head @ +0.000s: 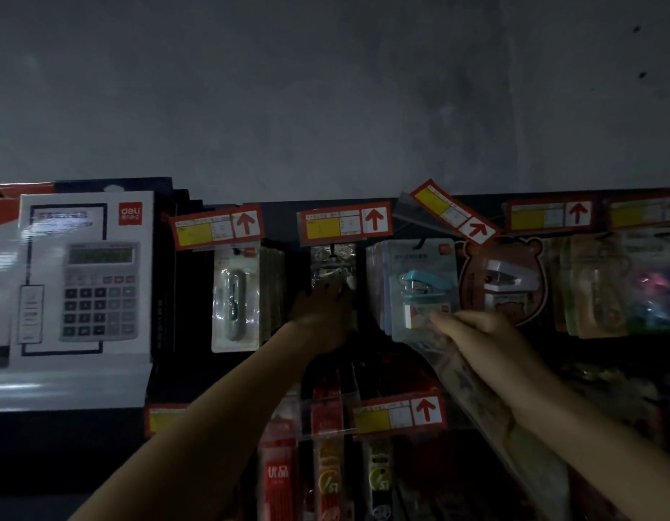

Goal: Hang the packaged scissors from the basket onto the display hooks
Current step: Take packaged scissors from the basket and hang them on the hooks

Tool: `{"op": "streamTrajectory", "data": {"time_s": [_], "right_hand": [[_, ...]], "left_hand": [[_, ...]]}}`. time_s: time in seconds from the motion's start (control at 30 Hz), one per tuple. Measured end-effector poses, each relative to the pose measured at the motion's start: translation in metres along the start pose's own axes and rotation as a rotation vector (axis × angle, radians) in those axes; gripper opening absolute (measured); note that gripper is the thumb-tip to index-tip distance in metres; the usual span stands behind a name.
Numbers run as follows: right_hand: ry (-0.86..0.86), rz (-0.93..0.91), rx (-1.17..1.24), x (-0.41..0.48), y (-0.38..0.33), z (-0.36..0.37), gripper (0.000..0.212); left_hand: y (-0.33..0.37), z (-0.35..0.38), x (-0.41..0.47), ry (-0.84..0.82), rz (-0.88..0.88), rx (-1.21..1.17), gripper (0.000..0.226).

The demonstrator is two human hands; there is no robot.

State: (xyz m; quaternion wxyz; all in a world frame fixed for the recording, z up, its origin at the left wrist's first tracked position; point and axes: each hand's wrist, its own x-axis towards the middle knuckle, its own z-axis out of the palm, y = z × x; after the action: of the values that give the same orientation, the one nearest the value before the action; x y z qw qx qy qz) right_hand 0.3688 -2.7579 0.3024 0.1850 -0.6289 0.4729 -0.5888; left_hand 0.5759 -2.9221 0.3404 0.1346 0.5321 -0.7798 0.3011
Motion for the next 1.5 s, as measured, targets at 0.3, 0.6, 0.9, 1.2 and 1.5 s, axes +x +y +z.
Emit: {"op": "streamTrajectory", "data": {"time_s": [0.3, 0.6, 0.9, 1.2, 1.5], "right_hand": [[0.017, -0.007, 0.091, -0.004, -0.012, 0.014, 0.035], [0.105, -0.05, 0.313, 0.0, -0.041, 0.047, 0.022], [0.139, -0.049, 0.398, 0.003, -0.056, 0.072, 0.025], [-0.019, -0.092, 0.318, -0.001, -0.048, 0.077, 0.034], [0.259, -0.327, 0.257, -0.011, -0.047, 0.077, 0.009]], "left_hand": [[0.014, -0.042, -0.081, 0.305, -0.005, -0.502, 0.037], [0.018, -0.076, -0.148, 0.264, -0.254, -1.646, 0.039], [0.008, -0.078, -0.171, 0.191, -0.265, -1.792, 0.02], [0.004, -0.08, -0.163, 0.285, -0.342, -1.796, 0.022], [0.016, -0.079, -0.169, 0.581, -0.348, -1.423, 0.016]]}}
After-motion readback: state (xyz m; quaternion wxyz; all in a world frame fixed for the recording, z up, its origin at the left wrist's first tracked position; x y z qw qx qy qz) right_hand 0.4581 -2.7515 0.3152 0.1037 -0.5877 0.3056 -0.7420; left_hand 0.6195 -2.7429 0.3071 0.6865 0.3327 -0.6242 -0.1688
